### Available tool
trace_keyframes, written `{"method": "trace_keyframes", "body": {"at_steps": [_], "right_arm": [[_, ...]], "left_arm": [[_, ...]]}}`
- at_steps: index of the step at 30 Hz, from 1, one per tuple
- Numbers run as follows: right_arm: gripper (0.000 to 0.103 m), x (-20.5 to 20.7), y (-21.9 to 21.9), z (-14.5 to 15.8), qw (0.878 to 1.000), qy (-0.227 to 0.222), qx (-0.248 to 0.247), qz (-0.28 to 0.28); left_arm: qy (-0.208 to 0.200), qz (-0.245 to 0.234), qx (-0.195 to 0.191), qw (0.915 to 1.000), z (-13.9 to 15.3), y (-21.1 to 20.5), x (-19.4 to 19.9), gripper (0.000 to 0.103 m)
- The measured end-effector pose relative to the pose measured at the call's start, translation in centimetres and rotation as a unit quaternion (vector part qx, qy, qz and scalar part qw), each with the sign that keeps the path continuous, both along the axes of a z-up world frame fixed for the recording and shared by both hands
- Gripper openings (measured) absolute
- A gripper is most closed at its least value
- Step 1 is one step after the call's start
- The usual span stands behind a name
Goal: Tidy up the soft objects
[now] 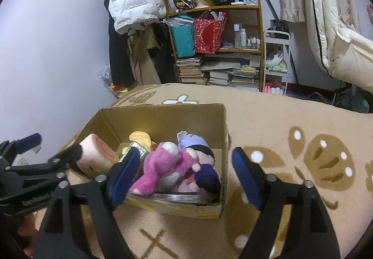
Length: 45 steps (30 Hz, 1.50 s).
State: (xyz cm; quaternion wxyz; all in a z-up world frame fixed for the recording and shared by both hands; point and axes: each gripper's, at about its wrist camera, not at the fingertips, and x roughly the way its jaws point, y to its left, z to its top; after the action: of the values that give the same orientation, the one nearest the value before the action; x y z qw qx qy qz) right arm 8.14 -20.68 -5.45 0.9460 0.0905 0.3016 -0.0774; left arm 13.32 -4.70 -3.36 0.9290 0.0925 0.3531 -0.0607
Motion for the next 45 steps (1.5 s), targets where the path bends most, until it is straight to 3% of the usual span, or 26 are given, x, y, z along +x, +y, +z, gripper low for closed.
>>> {"method": "trace_keyframes", "body": {"at_steps": [7,11,24,45], "right_arm": [[0.092,-0.7,-0.5,0.0,1.0,0.01,0.005,-0.005],[0.101,-1.4,-0.4,0.4,1.0,0.002,0.007,-0.003],[0.102,-3.6,0.7,1.2,1.0,-0.001,0.005,0.008],[0.102,-9.0,1.7,4.3,0.999,-0.03,-0.001,0.026]], "left_arm": [[-0.003,0.011,-0.017,0.9998,0.6,1.7,-1.1,0.103],[-0.003,0.009,-0.012,0.9999,0.8,1.9,-1.8,0.103],[-0.036,-0.018,0.028,0.9988,2.4,1.6,-5.2,0.103],[-0.061,-0.02,0.022,0.9977,5.0,3.7,-10.7,0.103]]}}
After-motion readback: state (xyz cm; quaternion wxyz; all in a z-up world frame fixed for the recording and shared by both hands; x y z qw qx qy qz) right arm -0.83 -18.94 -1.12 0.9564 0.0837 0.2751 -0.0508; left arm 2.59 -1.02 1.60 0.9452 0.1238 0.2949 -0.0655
